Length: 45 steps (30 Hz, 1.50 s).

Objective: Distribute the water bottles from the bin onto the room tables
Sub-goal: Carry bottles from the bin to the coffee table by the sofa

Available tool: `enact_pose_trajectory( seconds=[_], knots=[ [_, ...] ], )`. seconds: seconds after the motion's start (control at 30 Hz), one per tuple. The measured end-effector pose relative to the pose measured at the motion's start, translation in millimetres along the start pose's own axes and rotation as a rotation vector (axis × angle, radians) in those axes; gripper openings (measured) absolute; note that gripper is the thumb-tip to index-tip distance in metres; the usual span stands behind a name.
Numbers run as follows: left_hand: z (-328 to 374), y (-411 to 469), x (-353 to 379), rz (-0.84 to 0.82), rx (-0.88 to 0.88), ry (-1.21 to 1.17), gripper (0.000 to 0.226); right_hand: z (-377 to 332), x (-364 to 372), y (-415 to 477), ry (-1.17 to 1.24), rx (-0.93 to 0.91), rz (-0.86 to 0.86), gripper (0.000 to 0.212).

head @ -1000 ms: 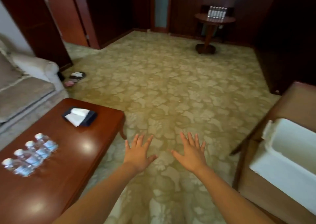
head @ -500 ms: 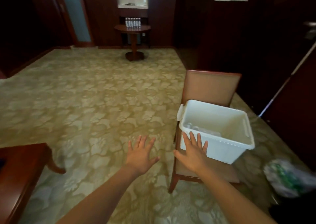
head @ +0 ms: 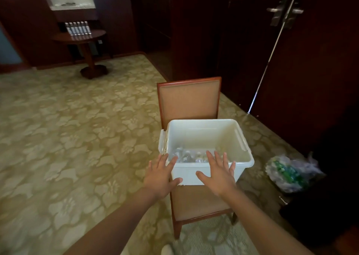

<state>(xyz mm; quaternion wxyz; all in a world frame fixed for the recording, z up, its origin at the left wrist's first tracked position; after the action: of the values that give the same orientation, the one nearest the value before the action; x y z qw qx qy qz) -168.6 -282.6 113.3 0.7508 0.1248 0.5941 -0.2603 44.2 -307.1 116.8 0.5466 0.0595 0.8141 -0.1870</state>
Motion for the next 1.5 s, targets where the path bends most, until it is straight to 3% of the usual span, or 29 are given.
enact_pose_trajectory(
  seconds=[0.4, 0.93, 1.2, 1.5],
  knots=[
    [-64, 149, 1, -0.139, 0.07, -0.114, 0.082, -15, 13, 129, -0.003, 0.146, -0.099, 0.078],
    [-118, 330, 80, -0.458, -0.045, -0.079, 0.089, 17, 102, 336, 0.044, 0.178, -0.586, 0.083],
    [-154, 389, 142, -0.712, -0.089, -0.002, 0.089, 22, 171, 391, 0.222, 0.176, -0.827, 0.082],
    [-175, 424, 193, -0.94, 0.047, 0.273, 0.092, 18, 240, 417, 0.359, 0.188, -0.978, 0.087]
  ],
)
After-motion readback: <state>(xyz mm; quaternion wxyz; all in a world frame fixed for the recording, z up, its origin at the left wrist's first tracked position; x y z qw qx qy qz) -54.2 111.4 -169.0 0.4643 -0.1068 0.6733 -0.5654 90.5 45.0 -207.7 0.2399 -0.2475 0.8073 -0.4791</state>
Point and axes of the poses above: each hand's wrist, its own y-axis towards the middle knuckle, its own x-axis out of the palm, z = x × y, the point moved 2 cm from there along y, towards the middle knuckle, and after that the axes turned 14 degrees about x, right-handed, at the moved point
